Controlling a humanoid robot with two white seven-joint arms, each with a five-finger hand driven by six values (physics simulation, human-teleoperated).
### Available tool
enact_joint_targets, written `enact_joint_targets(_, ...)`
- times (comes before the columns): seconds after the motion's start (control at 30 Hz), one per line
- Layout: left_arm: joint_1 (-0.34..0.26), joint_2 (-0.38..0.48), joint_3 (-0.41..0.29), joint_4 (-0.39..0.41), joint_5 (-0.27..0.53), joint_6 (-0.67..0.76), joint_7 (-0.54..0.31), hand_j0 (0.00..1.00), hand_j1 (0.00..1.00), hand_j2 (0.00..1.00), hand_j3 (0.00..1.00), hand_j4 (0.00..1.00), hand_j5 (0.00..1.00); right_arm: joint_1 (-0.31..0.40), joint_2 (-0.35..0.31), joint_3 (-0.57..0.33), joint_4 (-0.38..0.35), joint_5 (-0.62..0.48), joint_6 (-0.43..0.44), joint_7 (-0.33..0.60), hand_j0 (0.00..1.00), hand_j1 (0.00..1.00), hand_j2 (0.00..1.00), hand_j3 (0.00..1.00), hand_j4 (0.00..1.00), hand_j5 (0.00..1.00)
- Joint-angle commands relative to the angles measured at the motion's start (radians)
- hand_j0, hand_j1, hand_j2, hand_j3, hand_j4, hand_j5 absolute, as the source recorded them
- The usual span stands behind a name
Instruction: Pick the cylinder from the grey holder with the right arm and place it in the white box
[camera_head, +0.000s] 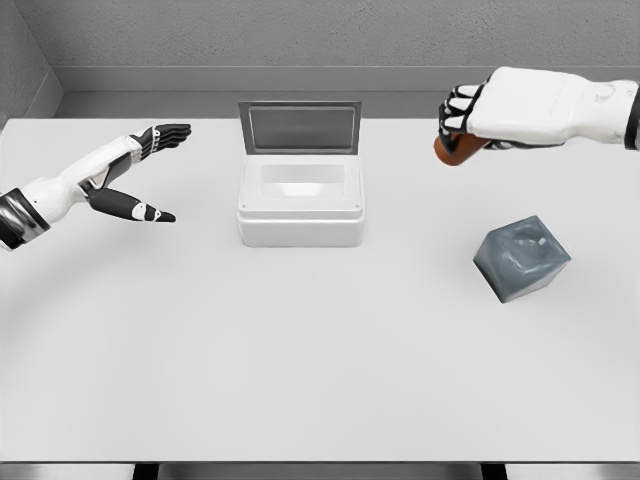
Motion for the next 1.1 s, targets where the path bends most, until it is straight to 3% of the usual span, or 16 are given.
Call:
enact_joint_targets(0.0,0.000,0.001,0.002,0.000,0.007,0.001,0.000,1.00,1.00,1.00,1.00,1.00,1.00,-0.003,0.076,0.036,0.001,-0.002,0.004,0.001,0.20,0.20,0.20,0.20,0.20,0.20)
enact_joint_targets(0.13,0.000,0.001,0.002,0.000,0.007,0.001,0.000,1.00,1.00,1.00,1.00,1.00,1.00,-0.055,0.181,0.082,0.075,0.001,0.004,0.001,0.20,0.20,0.20,0.20,0.20,0.20)
enact_joint_targets(0.4,0.000,-0.001,0.002,0.000,0.006,0.001,0.000,1.00,1.00,1.00,1.00,1.00,1.00,-0.109,0.293,0.153,0.148,0.038,0.004,0.001,0.20,0.20,0.20,0.20,0.20,0.20)
enact_joint_targets(0.6,0.000,-0.001,0.002,0.000,0.006,0.001,0.000,1.00,1.00,1.00,1.00,1.00,1.00,-0.118,0.332,0.168,0.191,0.054,0.004,0.001,0.20,0.20,0.20,0.20,0.20,0.20)
enact_joint_targets(0.97,0.002,-0.002,0.002,0.000,0.006,0.001,0.000,1.00,1.00,1.00,1.00,1.00,1.00,-0.146,0.391,0.184,0.354,0.100,0.004,0.001,0.20,0.20,0.20,0.20,0.20,0.20)
enact_joint_targets(1.07,0.001,-0.002,0.002,0.000,0.006,0.001,0.000,1.00,1.00,1.00,1.00,1.00,1.00,-0.146,0.398,0.207,0.363,0.101,0.004,0.001,0.20,0.20,0.20,0.20,0.20,0.20)
